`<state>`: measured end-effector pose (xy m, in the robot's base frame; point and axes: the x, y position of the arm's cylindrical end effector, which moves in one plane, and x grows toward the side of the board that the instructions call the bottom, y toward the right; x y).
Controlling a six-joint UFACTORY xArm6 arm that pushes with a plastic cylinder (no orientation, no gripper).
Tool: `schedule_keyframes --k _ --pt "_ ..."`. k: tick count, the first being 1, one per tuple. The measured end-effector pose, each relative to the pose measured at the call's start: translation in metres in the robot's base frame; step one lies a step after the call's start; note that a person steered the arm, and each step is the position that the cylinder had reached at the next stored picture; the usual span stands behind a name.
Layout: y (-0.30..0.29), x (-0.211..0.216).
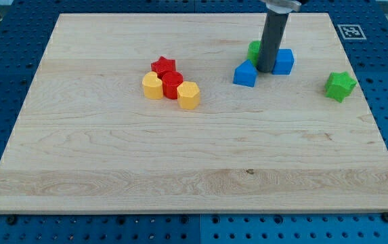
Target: Keep the blue cube above the green star
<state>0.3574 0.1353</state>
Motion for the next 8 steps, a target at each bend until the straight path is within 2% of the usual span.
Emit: schedule_keyframes --k 2,3,5,7,8 --pt "0.015 -0.014" --pt "0.015 -0.035" --pt "0.043 -0.035" --pt "0.03 -0.038" --pt "0.043 -0.023"
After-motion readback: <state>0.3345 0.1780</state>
